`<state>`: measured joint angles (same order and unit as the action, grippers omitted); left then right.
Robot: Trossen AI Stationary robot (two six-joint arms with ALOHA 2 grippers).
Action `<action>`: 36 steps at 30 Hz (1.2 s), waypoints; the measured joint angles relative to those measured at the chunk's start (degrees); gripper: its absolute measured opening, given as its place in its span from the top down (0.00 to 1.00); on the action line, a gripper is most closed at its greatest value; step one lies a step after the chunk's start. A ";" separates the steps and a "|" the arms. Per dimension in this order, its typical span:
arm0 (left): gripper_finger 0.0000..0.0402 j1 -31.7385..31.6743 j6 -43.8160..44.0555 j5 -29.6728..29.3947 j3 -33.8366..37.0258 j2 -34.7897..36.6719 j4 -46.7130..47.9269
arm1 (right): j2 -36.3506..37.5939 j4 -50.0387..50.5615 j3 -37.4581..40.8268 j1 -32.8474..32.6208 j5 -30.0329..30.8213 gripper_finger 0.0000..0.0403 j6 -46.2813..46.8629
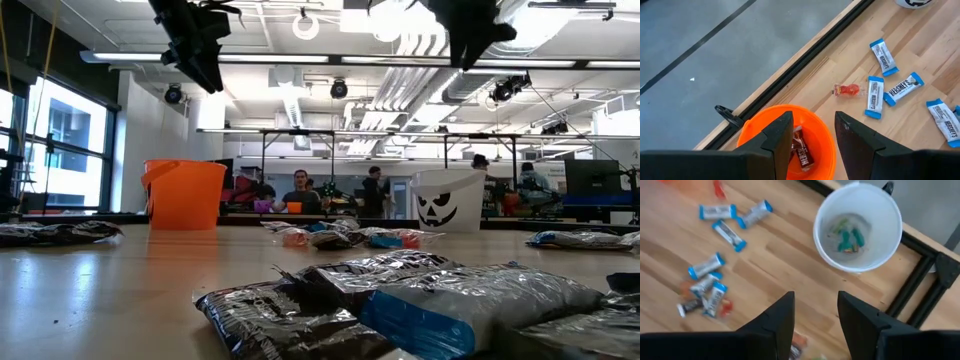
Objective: Sort candy
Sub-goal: Put the red gummy into the white bucket
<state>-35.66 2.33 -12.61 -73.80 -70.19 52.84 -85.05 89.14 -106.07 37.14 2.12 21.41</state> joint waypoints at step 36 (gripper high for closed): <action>0.67 0.04 -28.00 16.67 0.00 -22.88 -7.74 | -2.59 -45.20 30.28 -11.65 2.52 0.64 -7.13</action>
<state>-35.62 -25.67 4.06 -73.80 -93.07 45.10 -87.64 43.93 -75.79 25.49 4.64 14.28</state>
